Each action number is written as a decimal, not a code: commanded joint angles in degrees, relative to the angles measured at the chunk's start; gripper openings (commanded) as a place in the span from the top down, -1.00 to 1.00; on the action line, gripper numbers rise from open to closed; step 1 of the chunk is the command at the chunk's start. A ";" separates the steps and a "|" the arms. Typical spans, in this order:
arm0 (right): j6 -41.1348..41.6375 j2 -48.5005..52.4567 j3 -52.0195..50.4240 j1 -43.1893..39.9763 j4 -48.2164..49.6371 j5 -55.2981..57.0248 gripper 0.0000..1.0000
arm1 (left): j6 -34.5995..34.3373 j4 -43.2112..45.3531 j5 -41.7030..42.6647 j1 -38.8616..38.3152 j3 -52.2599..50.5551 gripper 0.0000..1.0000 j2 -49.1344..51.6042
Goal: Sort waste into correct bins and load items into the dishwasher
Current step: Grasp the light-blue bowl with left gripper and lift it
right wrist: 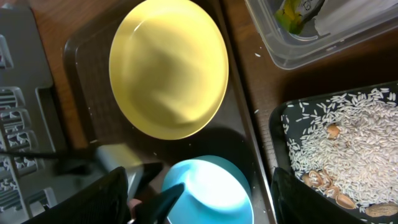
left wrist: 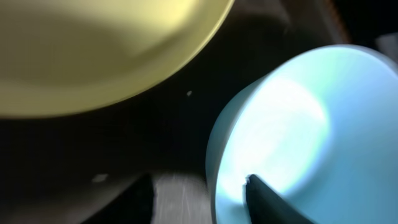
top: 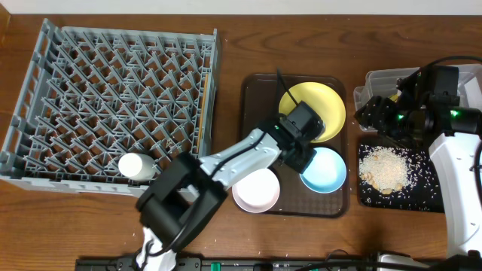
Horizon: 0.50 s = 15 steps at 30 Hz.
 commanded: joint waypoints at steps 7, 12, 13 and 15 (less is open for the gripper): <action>0.07 0.13 0.48 -0.17 -0.31 0.39 -0.44 | 0.15 -1.29 -0.44 0.00 2.03 0.85 0.90; 0.07 0.13 0.48 -0.17 -0.33 0.39 -0.45 | 0.11 -8.72 -8.83 3.23 4.74 0.85 -4.85; 0.04 0.13 0.48 -0.17 -0.33 0.39 -0.44 | 0.09 -10.84 -12.13 4.50 5.44 0.85 -6.84; 0.04 0.13 0.48 -0.17 -0.33 0.39 -0.44 | 0.11 -13.99 -17.38 7.15 6.51 0.85 -10.51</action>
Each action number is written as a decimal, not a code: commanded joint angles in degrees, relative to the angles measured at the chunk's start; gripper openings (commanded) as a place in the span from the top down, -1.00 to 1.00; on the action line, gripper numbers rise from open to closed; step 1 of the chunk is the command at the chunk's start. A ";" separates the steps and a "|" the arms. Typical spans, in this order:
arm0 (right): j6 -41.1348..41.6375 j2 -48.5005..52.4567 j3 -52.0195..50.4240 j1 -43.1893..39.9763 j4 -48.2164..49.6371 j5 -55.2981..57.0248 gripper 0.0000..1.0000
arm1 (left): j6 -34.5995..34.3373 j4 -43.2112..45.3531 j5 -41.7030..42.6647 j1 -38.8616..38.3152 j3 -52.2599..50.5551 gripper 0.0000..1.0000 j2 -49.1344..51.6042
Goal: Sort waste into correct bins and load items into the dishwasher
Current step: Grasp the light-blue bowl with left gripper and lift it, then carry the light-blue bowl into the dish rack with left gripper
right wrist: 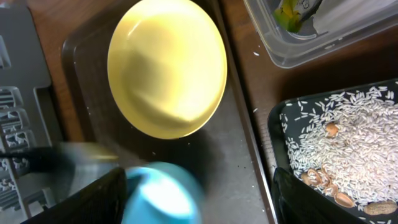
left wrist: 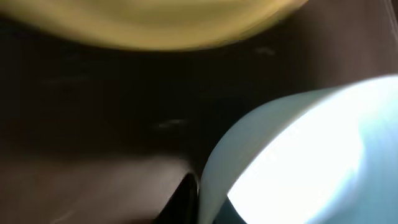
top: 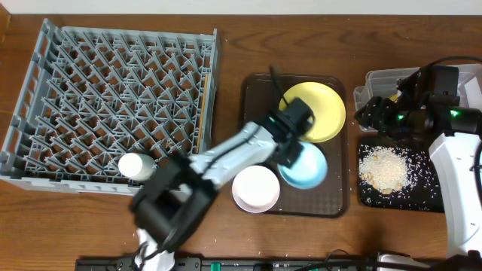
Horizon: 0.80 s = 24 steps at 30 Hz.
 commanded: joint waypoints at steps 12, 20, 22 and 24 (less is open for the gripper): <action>0.07 0.13 0.48 -0.17 0.22 0.22 -0.46 | 14.14 4.59 -54.84 23.32 4.35 0.85 -17.07; 0.07 0.15 0.48 -0.17 0.11 0.20 -0.45 | 27.23 20.76 -66.97 27.89 4.35 0.85 -7.80; 0.07 0.15 0.48 -0.17 -0.04 0.20 -0.44 | 29.53 23.76 -69.44 27.98 4.35 0.85 -5.16; 0.07 0.15 0.48 -0.17 0.02 0.20 -0.44 | 29.94 24.90 -69.99 27.98 4.35 0.85 -3.15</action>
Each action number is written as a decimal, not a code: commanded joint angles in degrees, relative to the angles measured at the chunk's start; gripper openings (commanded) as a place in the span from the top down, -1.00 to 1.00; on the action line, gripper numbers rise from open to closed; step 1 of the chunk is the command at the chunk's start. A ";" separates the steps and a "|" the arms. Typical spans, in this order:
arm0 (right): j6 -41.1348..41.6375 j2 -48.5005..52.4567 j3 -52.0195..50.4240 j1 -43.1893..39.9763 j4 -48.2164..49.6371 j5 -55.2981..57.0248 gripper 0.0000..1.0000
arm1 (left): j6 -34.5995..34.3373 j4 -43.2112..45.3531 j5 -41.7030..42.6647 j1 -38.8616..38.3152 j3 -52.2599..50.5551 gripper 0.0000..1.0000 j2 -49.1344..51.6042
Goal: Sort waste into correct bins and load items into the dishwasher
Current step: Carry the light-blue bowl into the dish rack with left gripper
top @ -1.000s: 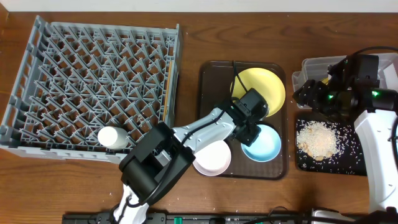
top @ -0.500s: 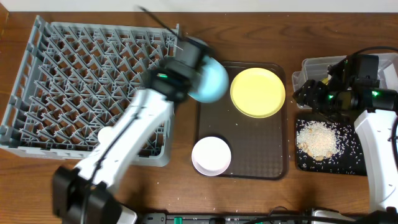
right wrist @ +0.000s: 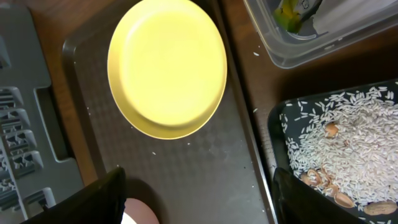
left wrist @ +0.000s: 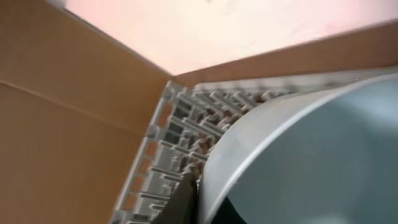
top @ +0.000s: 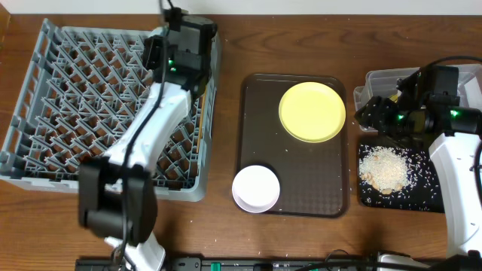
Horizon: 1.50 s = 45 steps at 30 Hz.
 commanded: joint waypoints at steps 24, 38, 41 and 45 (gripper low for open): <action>0.07 0.13 0.48 -0.17 0.59 0.20 -0.45 | 3.96 0.98 -12.72 -4.55 -1.97 0.72 11.37; 0.07 0.13 0.48 -0.17 0.66 0.17 -0.45 | 3.89 0.68 -13.77 -11.47 -1.97 0.41 10.25; 0.07 0.13 0.48 -0.17 0.63 0.20 -0.46 | 3.89 0.59 -13.62 -11.61 -1.97 0.41 10.25; 0.07 0.15 0.48 -0.17 0.59 0.17 -0.46 | 3.89 -1.33 -13.62 -10.97 -1.97 0.62 10.25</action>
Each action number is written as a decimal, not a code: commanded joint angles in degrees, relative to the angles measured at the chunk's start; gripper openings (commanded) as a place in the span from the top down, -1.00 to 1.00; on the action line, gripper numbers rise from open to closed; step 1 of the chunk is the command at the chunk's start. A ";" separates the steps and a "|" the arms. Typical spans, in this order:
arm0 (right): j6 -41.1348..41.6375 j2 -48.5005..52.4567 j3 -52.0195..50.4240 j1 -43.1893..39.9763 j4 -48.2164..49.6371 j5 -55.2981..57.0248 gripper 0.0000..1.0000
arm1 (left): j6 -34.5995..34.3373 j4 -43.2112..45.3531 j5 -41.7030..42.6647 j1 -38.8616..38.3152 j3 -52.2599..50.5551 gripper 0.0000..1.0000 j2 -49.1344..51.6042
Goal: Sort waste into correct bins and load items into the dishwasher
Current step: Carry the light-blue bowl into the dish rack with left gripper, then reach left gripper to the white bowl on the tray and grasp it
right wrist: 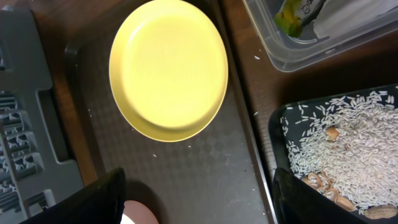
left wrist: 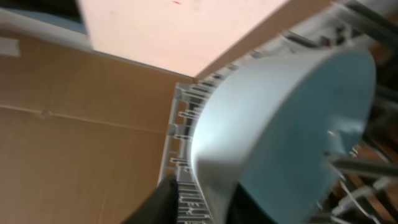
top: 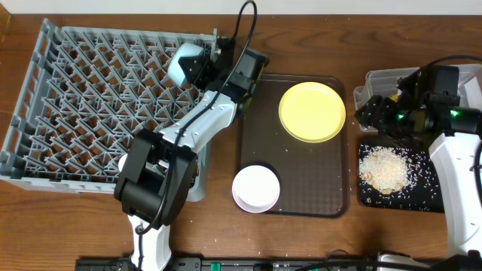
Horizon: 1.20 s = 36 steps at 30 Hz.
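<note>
A light blue bowl (top: 183, 65) stands tilted on its edge among the tines at the back right corner of the grey dish rack (top: 75, 98). My left gripper (top: 203, 69) is shut on its rim. In the left wrist view the blue bowl (left wrist: 286, 137) fills the frame, with one dark finger (left wrist: 163, 202) outside the rim of the left gripper (left wrist: 205, 206). A yellow plate (top: 312, 111) and a pale pink bowl (top: 255, 188) lie on the brown tray (top: 294, 199). My right gripper (right wrist: 214, 199) hangs open and empty at the tray's right side, above the yellow plate (right wrist: 168, 68).
A clear bin (top: 384, 81) holding a yellow-green wrapper (right wrist: 297, 14) stands at the back right. In front of it lies a black tray with rice and shells (top: 388, 169). A white cup (top: 125, 162) peeks out at the rack's front, beside my left arm.
The left gripper held the blue bowl over the rack's back edge; now the bowl stands tilted on the tines in the back right corner. The right arm has barely moved.
My left gripper was at the blue bowl's rim on the brown tray. Then it was shut on the bowl, shifted left on the tray. Later it held the bowl over the rack's back edge, and now the bowl leans among the tines there.
</note>
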 commanded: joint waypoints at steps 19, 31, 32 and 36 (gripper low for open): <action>0.07 0.15 0.48 -0.17 0.17 0.20 -0.46 | -12.92 -10.01 11.08 -2.86 -0.61 0.24 -1.11; 0.07 0.15 0.48 -0.17 0.63 0.20 -0.46 | -26.10 -27.08 45.16 -8.79 -0.61 0.09 -19.30; 0.04 0.15 0.48 -0.17 0.59 0.20 -0.46 | -26.69 -27.98 51.63 -8.70 -0.61 0.10 -21.18; 0.07 0.15 0.48 -0.17 0.66 0.22 -0.47 | -27.04 -31.39 71.49 -8.85 -0.61 0.54 -26.69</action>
